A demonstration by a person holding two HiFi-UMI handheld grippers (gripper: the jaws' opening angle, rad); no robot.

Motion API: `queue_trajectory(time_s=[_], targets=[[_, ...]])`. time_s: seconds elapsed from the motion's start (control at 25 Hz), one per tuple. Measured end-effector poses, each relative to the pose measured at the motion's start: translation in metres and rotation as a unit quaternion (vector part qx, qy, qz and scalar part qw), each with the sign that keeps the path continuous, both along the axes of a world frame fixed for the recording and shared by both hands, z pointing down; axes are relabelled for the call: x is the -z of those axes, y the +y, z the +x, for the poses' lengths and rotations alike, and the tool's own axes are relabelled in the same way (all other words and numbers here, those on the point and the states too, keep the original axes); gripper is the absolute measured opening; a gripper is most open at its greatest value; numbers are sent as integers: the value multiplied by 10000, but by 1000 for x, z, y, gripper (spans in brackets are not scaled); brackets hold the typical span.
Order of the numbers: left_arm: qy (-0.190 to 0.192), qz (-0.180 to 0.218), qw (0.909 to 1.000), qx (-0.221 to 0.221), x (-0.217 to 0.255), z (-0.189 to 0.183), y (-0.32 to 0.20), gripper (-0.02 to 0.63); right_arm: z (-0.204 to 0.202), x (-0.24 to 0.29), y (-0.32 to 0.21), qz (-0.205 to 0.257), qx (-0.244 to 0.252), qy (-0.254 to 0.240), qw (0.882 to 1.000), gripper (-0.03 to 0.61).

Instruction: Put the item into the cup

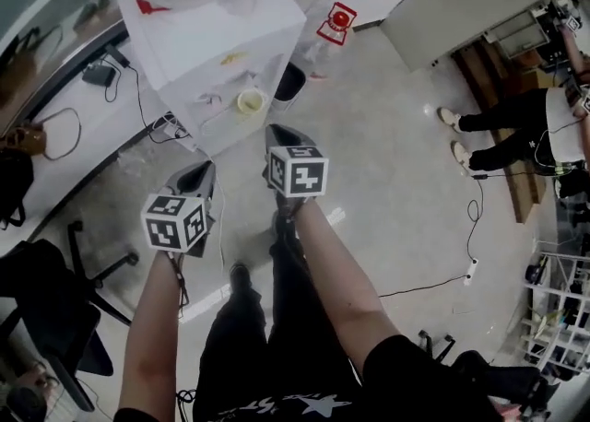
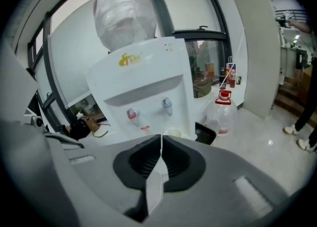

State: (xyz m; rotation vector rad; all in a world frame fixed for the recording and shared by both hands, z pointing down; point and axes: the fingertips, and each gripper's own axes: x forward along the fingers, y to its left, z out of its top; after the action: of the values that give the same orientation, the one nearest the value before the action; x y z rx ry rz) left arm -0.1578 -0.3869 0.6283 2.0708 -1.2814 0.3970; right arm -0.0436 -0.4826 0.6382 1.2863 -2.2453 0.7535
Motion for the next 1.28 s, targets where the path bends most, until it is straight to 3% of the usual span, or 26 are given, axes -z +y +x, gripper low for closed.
queue_trajectory(time_s=[0.24,0.6,0.92,1.28], targets=[[107,383,9984,-413,57,22,36,-8,27,40,79,-152,-512,-367,9979,0],[133,610,9947,-816,118,64,86,-8,55,96,168,-311,-657,-854,9937,0],[70,817,9936,-772,141,96,123,-8,96,117,231,-240,-569,-1099,9920,0],[51,1081,9928,-513,183,140,230,-8,139,159,327,-17,-261,-1332,9907,0]])
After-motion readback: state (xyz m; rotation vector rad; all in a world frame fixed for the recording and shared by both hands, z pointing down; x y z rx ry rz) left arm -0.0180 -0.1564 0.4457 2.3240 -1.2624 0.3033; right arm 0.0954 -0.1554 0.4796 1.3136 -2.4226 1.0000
